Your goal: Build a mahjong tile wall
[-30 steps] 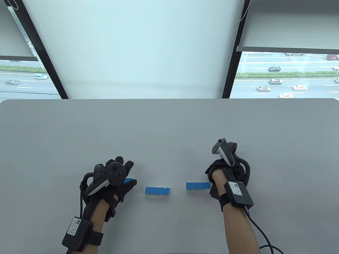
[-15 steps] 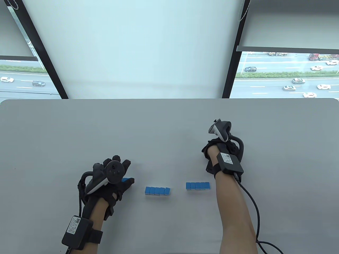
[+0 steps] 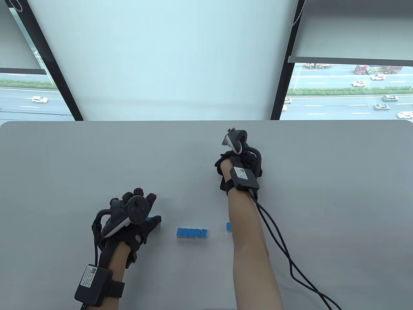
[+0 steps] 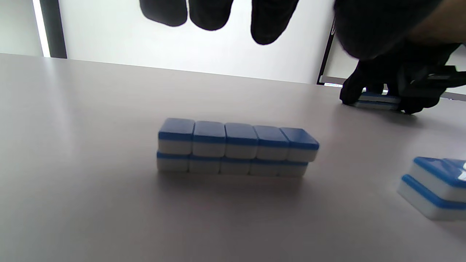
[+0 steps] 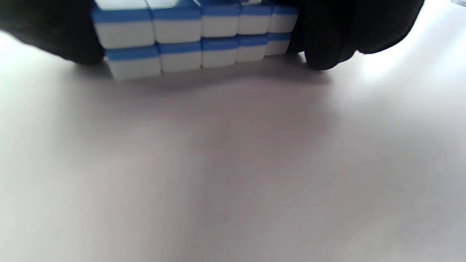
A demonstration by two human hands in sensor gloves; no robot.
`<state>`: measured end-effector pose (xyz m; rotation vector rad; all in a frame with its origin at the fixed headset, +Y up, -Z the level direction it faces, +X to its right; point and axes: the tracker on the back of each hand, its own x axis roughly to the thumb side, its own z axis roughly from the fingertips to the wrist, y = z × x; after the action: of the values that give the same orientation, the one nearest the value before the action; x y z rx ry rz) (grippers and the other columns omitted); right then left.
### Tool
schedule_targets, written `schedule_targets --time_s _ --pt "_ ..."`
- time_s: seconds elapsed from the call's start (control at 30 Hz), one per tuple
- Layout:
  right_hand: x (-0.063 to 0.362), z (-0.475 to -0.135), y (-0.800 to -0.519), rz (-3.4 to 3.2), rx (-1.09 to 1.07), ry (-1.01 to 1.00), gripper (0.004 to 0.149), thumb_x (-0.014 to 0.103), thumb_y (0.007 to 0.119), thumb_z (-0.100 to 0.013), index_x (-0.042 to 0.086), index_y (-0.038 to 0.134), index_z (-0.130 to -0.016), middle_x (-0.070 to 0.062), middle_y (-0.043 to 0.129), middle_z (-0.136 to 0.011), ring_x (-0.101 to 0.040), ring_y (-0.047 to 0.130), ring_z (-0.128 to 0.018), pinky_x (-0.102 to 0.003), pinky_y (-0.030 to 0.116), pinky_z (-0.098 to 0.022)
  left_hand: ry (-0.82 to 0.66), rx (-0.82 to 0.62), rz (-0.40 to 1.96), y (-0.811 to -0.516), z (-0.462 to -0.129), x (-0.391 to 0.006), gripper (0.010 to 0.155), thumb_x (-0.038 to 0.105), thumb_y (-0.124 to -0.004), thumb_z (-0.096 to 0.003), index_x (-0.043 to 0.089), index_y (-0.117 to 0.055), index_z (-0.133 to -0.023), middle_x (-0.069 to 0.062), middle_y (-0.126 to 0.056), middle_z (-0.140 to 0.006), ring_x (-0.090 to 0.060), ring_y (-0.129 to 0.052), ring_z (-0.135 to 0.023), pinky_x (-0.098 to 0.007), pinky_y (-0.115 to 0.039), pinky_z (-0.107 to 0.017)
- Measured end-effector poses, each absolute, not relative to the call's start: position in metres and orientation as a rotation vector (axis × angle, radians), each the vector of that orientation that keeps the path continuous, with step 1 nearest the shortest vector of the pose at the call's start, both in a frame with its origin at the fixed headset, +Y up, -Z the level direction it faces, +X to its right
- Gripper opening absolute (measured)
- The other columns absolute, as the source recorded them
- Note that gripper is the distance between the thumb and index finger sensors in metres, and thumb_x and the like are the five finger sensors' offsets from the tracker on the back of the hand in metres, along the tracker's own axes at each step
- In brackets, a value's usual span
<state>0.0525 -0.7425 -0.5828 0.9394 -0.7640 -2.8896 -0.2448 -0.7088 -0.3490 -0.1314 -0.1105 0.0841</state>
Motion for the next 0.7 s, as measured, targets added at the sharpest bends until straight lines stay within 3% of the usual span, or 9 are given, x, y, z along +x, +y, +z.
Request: schedule_targets --time_s 0.23,0.7 --pt "0.022 -0.584 -0.739 -2.897 0.946 -0.761 0.103 0.069 0.077 -0.035 0.007 0.032 -0.104 -0.029 0.05 -0.097 -0.058 0.07 -0.079 -0.067 0.063 -0.061 -0.127 -0.141 0.085 -0.71 -0.349 -0.24 0.078 0.065 -0.07 -0.0419 0.034 -0.051 -0.111 -0.007 -0.041 -0.12 -0.043 -0.043 -0.109 -0.074 -0.036 -0.071" --pt "0.013 -0.578 -0.733 -2.889 0.939 -0.772 0.102 0.07 0.072 -0.036 0.008 0.027 -0.104 -0.029 0.047 -0.099 -0.059 0.066 -0.082 -0.068 0.059 -0.063 -0.133 -0.157 0.103 -0.711 -0.348 -0.24 0.078 0.065 -0.07 -0.042 0.035 -0.051 -0.111 -0.007 -0.041 -0.12 -0.043 -0.043 -0.109 -0.074 -0.036 -0.071"
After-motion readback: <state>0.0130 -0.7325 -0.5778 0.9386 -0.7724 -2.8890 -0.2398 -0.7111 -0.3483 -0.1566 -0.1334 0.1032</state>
